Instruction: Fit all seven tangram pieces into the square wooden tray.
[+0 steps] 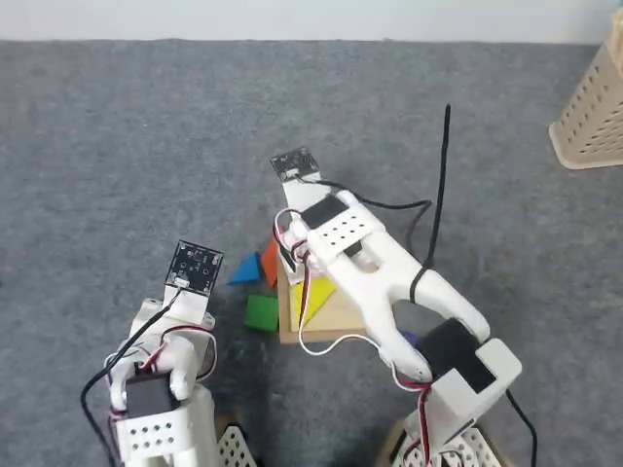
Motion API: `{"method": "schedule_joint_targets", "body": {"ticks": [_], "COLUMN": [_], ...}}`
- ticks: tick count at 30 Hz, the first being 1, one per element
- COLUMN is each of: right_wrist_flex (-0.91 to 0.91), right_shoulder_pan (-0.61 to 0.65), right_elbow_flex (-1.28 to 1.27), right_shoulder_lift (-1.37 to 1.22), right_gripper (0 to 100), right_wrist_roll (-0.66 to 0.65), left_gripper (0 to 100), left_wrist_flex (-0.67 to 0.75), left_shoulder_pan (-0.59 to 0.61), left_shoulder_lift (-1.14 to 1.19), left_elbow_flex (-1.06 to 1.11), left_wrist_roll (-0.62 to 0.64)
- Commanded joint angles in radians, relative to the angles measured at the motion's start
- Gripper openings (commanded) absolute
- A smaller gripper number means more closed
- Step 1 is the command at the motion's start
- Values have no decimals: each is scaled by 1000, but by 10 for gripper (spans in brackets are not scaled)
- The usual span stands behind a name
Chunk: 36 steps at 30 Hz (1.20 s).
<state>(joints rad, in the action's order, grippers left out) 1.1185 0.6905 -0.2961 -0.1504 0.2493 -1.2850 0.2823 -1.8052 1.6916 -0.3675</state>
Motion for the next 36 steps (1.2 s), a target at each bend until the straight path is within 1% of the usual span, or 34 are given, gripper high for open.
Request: {"method": "schedule_joint_targets", "body": {"ticks": [1,4,9,11,13,15,18,21,28,34,36], "right_wrist_flex": [-36,-21,174,248,266,214,85,1,-47,-71,-73], "right_shoulder_pan": [39,38,-73,-133,-194,-228,-226,-231,-245,-372,-414], "right_elbow_flex": [3,25,140,150,115,43,-92,-158,-226,-215,-183], "right_shoulder_lift": [18,30,114,153,171,170,171,170,168,45,-1], "right_gripper": [38,38,40,72,131,173,176,177,177,170,125], "right_wrist_roll": [-14,-15,-114,-158,-193,-215,-229,-227,-229,-229,-229], "left_gripper": [13,13,13,13,13,13,13,13,13,13,13], "left_wrist_flex": [2,2,2,2,2,2,2,2,2,2,2], "left_shoulder_pan": [2,2,2,2,2,2,2,2,2,2,2], "left_shoulder_lift": [-20,-20,-20,-20,-20,-20,-20,-20,-20,-20,-20], "left_elbow_flex": [-7,-7,-7,-7,-7,-7,-7,-7,-7,-7,-7], "left_wrist_roll": [-6,-6,-6,-6,-6,-6,-6,-6,-6,-6,-6]}}
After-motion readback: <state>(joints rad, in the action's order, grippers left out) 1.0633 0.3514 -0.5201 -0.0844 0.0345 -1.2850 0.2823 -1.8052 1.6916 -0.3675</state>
